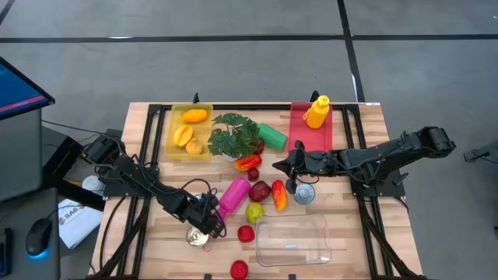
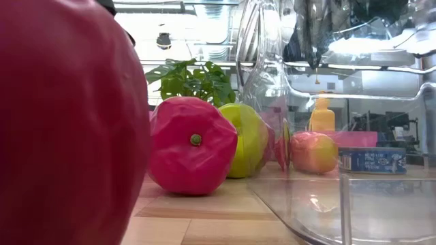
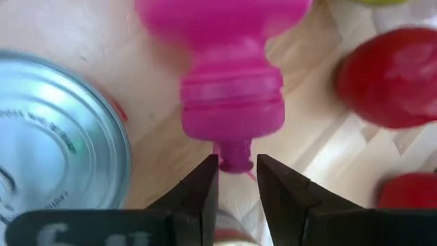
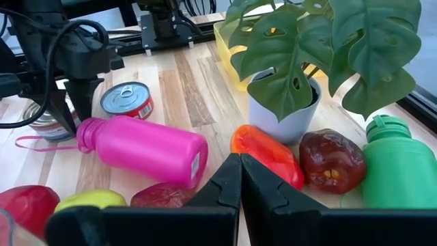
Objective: Pick & Place Food Item
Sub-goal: Put the pink water bottle into the pink bin
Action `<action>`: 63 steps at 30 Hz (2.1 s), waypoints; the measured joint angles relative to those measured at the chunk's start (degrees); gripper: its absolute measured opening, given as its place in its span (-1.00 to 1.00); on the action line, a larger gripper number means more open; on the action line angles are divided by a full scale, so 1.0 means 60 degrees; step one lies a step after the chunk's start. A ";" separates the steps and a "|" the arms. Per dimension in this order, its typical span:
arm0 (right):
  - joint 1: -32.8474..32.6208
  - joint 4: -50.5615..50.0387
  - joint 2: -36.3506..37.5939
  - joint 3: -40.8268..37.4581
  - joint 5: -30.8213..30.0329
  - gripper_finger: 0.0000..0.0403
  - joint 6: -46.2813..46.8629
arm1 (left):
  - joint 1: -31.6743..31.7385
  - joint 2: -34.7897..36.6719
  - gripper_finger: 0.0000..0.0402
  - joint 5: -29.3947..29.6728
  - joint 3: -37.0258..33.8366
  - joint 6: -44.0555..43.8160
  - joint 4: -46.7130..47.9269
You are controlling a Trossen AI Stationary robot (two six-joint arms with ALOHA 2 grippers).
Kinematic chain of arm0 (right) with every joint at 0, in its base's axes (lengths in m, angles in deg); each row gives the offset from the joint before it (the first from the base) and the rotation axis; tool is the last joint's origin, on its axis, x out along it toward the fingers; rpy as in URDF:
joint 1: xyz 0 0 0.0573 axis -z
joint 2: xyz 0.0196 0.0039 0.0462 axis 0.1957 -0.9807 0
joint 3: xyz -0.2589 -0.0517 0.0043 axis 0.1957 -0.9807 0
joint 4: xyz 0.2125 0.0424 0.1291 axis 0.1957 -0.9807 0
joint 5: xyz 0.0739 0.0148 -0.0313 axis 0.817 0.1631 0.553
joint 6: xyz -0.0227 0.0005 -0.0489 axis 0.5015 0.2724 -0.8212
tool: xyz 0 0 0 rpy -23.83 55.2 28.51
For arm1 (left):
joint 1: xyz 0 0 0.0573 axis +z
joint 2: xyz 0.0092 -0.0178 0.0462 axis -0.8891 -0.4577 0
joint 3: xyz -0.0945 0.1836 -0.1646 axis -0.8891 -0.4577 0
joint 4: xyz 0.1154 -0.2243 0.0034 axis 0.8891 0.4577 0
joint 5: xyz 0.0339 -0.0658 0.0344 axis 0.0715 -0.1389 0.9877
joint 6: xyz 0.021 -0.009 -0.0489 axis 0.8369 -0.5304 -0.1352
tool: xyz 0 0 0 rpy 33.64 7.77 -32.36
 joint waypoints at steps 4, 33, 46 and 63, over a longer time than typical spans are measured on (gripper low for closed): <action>-0.0004 0.0000 0.0000 0.0000 0.0003 -0.99 -0.0004 | 0.0004 0.0000 -0.46 -0.0132 -0.0002 0.0001 0.0000; -0.0004 -0.0025 0.0004 0.0004 0.0004 -0.99 -0.0015 | 0.0254 0.0007 0.10 0.0665 -0.0774 -0.0059 -0.0456; 0.0006 -0.0025 0.0004 0.0004 0.0004 -0.99 -0.0015 | 0.0420 0.0007 -0.14 0.0608 -0.0951 0.0209 -0.0431; 0.0007 -0.0025 0.0004 0.0004 0.0004 -0.99 -0.0018 | 0.0423 0.0007 -0.69 0.0610 -0.0951 0.0338 -0.0585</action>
